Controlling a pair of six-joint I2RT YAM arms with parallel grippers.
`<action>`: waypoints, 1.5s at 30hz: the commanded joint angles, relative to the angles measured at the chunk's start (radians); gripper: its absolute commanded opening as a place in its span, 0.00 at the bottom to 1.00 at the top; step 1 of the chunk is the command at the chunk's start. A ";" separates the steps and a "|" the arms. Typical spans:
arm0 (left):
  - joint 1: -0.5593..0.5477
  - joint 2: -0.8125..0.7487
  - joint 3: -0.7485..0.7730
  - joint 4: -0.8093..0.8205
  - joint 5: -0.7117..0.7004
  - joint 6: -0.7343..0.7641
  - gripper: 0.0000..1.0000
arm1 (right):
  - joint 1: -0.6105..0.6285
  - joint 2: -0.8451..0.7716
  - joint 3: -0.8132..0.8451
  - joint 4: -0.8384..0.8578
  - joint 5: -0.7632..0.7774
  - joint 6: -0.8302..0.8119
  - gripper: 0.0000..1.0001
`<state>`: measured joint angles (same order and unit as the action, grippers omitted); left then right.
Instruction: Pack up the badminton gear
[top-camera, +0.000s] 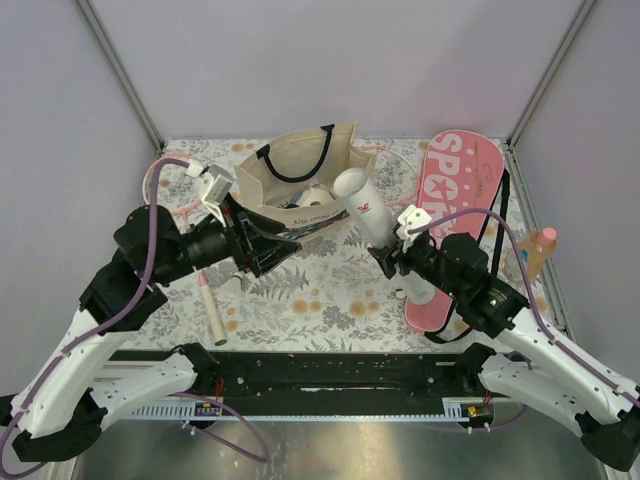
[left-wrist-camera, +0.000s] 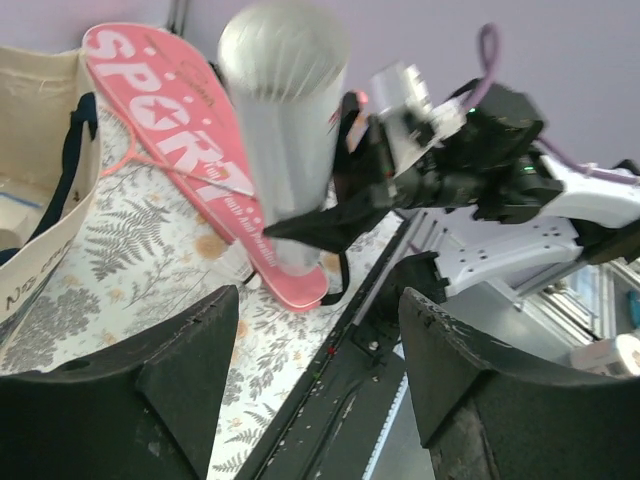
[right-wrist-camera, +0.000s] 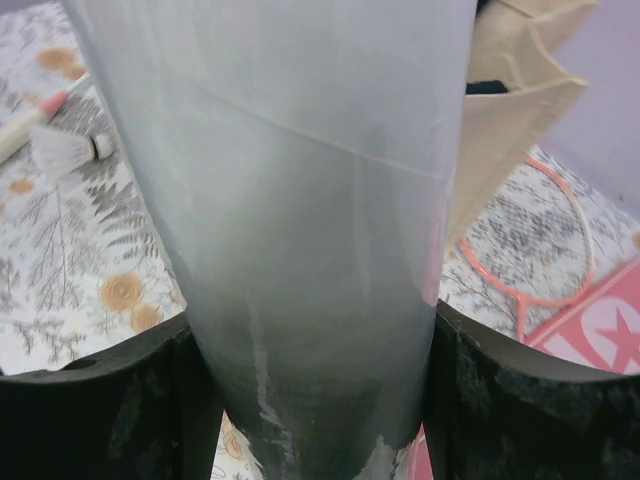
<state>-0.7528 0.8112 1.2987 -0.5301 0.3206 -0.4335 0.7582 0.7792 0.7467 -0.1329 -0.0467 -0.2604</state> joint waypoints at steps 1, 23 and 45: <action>-0.003 0.068 -0.038 -0.041 -0.064 0.064 0.68 | 0.004 -0.061 0.057 0.082 0.260 0.194 0.58; -0.098 0.939 0.198 0.186 0.155 0.252 0.61 | 0.004 -0.508 0.029 -0.079 0.445 0.472 0.53; -0.108 1.330 0.271 0.447 0.360 0.213 0.43 | 0.003 -0.518 0.020 -0.097 0.415 0.435 0.54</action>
<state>-0.8570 2.1643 1.6142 -0.2150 0.5911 -0.2050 0.7582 0.2558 0.7624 -0.2852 0.3729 0.1875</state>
